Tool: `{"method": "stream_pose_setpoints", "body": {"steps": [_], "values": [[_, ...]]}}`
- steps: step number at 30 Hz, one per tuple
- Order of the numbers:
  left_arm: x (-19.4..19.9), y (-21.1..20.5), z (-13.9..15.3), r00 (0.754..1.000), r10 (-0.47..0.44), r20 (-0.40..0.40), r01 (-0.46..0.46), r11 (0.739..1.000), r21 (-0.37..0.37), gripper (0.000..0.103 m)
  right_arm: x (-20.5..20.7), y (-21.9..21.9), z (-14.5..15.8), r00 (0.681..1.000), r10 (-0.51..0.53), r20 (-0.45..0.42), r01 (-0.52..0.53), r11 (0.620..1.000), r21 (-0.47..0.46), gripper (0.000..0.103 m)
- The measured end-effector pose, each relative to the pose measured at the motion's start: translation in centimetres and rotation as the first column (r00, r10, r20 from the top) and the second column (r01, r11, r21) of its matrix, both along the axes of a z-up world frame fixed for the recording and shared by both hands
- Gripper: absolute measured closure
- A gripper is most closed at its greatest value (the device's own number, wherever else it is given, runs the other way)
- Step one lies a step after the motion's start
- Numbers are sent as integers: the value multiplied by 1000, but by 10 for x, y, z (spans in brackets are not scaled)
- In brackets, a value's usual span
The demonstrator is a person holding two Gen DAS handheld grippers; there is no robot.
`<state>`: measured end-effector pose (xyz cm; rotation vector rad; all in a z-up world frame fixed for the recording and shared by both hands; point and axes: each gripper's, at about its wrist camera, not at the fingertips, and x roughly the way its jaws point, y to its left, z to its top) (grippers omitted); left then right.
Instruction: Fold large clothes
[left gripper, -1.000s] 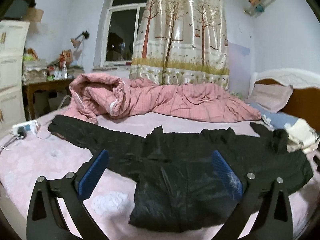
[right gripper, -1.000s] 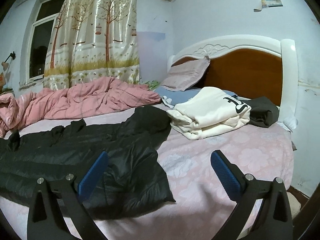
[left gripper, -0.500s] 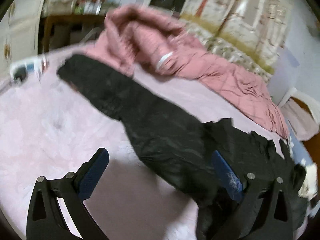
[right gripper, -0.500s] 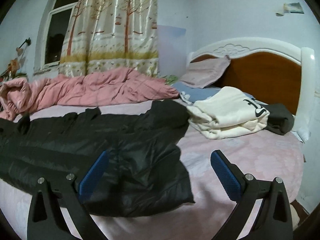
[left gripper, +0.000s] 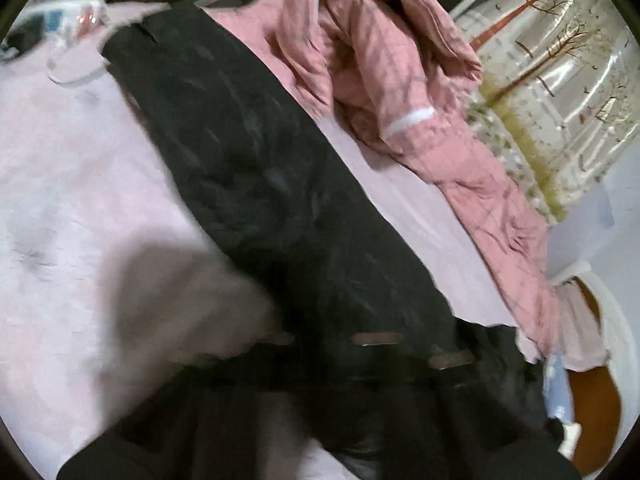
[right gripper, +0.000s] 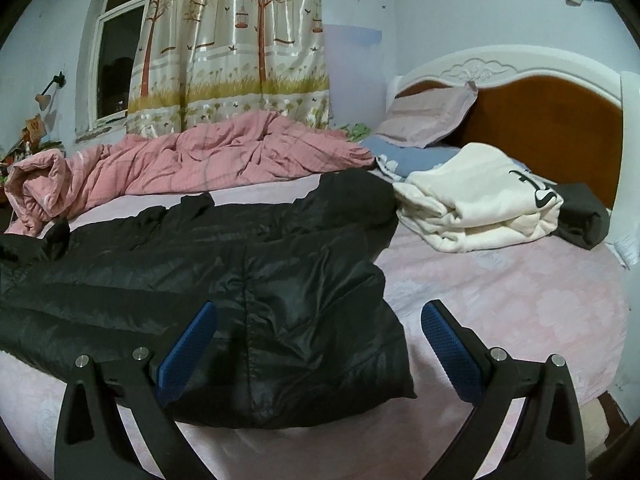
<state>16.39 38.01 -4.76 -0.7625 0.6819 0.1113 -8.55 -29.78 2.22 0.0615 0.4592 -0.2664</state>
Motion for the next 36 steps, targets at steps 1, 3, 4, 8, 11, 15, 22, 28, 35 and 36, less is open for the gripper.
{"method": "stream_pose_setpoints", "body": {"steps": [1, 3, 4, 8, 11, 15, 22, 28, 35, 36], "values": [[-4, -2, 9, 999, -3, 38, 2, 1000, 30, 102, 1, 0, 0, 1000, 5, -1, -5, 1000, 5, 0], [-17, -26, 40, 991, -35, 132, 9, 981, 192, 102, 2, 1, -1, 1000, 11, -3, -11, 1000, 4, 0], [-26, -43, 58, 983, -60, 175, 8, 959, 282, 102, 1, 2, -1, 1000, 16, -2, -16, 1000, 1, 0], [-50, -100, 115, 941, -184, 285, 64, 921, 384, 102, -3, 7, 1, 999, 35, 7, -35, 999, -12, 0], [-57, -156, 150, 899, -315, 305, 147, 872, 467, 102, -5, 8, 2, 999, 45, 11, -45, 999, -3, 0], [-51, -242, 166, 847, -474, 239, 283, 784, 553, 102, -8, 7, 2, 999, 31, 19, -31, 1000, 2, 0], [-55, -339, 88, 820, -562, 110, 394, 693, 604, 97, -11, -5, 3, 1000, 17, 17, -18, 998, 55, 0], [-69, -357, 47, 817, -576, 17, 459, 668, 586, 87, -3, -13, -2, 999, 27, -25, -24, 994, 103, 0], [-121, -344, 60, 844, -519, 133, 317, 684, 657, 34, -2, -9, -4, 999, 29, -31, -26, 997, 75, 0], [-124, -335, 64, 855, -494, 157, 289, 707, 645, 31, -3, -7, -3, 999, 30, -28, -28, 998, 64, 0]]}}
